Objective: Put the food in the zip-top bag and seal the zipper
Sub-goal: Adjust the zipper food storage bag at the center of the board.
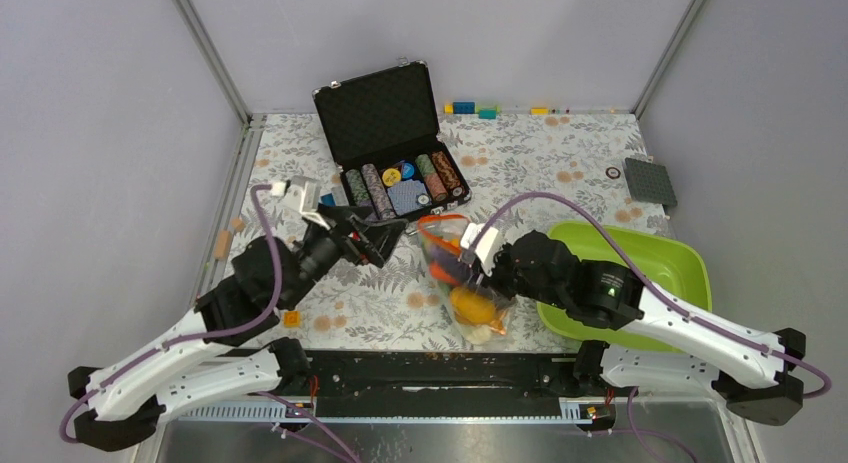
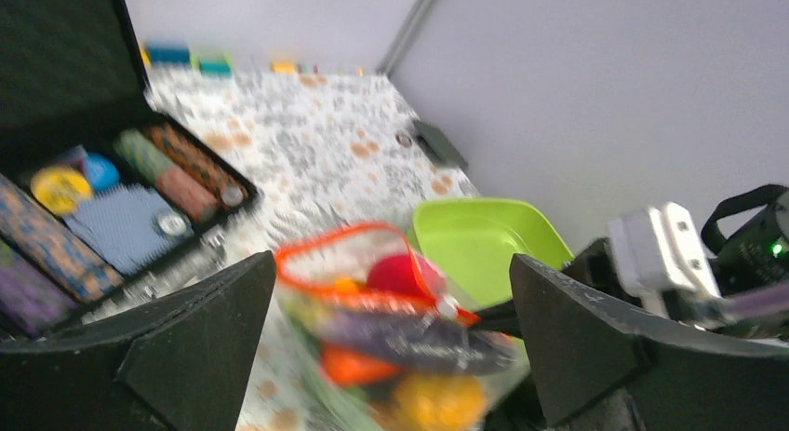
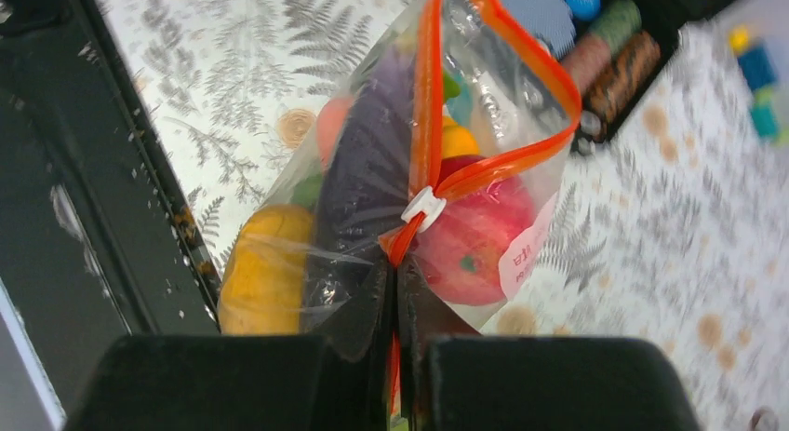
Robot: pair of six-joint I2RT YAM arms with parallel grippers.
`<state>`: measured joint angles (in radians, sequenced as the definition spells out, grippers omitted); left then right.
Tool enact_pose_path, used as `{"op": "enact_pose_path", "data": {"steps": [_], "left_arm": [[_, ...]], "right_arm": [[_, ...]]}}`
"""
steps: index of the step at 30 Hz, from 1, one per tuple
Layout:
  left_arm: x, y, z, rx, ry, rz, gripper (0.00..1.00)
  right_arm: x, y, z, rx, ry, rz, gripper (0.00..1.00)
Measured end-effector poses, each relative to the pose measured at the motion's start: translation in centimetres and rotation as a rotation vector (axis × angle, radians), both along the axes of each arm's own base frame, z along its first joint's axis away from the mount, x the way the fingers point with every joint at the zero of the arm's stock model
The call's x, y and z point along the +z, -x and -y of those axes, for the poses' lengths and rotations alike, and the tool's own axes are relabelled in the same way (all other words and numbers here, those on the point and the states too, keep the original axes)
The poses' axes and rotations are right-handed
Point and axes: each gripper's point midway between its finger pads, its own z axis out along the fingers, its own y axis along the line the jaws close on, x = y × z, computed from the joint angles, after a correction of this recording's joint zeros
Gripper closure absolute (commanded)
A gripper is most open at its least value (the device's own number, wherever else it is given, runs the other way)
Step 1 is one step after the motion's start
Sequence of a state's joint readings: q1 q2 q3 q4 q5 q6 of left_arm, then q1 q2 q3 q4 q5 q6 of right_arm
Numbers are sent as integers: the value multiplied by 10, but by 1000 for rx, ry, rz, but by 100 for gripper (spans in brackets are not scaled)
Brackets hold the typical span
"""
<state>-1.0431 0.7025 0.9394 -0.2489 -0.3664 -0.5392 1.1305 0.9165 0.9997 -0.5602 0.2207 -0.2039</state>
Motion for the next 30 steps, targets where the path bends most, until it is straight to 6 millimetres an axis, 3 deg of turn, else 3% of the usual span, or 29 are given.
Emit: {"op": "enact_pose_path", "data": {"steps": [4,10,14,19,27,30], "left_arm": [[7,-3,-11,8,-72,172,5],[1,-24,18,-41,-312,223,1],[-38,-22,35,-145,-446,225,1],[-78,-9,38,-265,-545,253,1],[-116,-26,45,-276,-663,177,1],[-116,-31,40,-253,-677,165,1]], "right_arm": [[3,15,-6,236,23,78,100],[7,14,-10,403,38,139,100],[9,-1,-13,425,18,97,100],[10,-8,-15,479,-38,28,100],[7,6,-11,585,-78,-27,100],[6,9,-10,608,-86,-40,100]]}}
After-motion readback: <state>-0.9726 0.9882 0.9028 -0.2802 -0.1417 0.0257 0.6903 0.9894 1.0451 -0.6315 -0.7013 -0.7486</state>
